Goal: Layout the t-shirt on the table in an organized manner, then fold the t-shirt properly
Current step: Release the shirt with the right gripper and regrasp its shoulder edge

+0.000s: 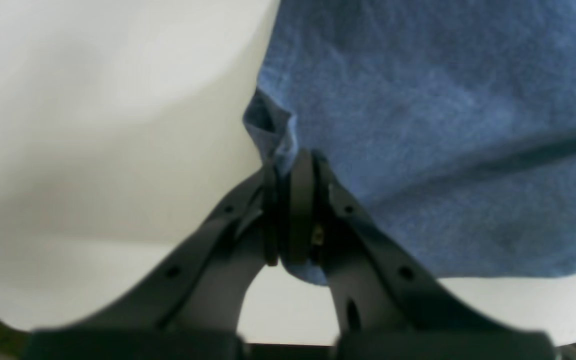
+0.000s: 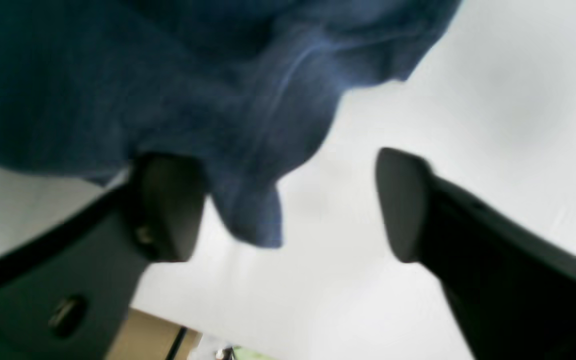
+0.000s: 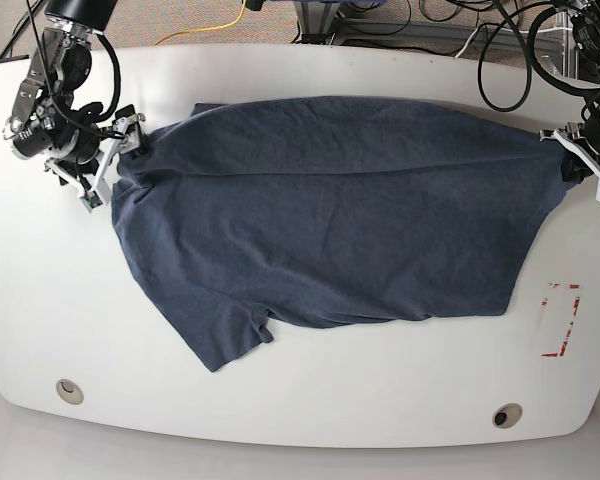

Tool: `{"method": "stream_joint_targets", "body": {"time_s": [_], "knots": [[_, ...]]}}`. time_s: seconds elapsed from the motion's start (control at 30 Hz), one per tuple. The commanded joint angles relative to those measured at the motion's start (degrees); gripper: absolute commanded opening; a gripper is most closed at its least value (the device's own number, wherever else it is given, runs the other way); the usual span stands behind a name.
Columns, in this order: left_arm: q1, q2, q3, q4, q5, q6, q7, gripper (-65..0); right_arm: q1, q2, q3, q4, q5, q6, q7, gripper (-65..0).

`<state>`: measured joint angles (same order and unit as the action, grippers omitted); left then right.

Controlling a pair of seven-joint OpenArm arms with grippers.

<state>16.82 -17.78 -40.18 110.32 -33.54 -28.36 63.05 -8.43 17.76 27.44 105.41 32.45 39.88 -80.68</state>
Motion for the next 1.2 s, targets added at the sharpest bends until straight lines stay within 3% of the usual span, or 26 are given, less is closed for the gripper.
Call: {"method": "stream_joint_targets", "body": {"time_s": [0.0, 0.2, 0.4, 0.63, 1.17], "knots": [[-0.3, -1.1, -0.4, 1.0, -0.7, -0.2, -1.2, -65.0, 0.1, 0.2, 0.5, 3.1, 1.1, 0.1, 0.7, -5.5], [-0.3, -1.1, -0.6, 1.0, -0.7, -0.2, -1.2, -65.0, -2.0, -1.2, 3.1, 8.8, 2.1, 0.1, 0.9, -5.9], [-0.3, -1.1, -0.3, 1.0, -0.7, -0.2, -1.2, -65.0, 0.6, -1.9, 9.5, 8.5, 10.2, 0.1, 1.8, -5.9], [-0.6, -1.1, -0.2, 1.0, -0.7, -0.2, -1.2, -65.0, 3.5, -3.0, 8.0, 7.4, 11.5, 0.1, 2.0, -5.9], [-1.8, -1.1, 1.5, 1.0, -0.7, -0.2, -1.2, -65.0, -9.6, -1.5, 7.9, 7.6, 11.7, 0.1, 2.1, -5.9]]}}
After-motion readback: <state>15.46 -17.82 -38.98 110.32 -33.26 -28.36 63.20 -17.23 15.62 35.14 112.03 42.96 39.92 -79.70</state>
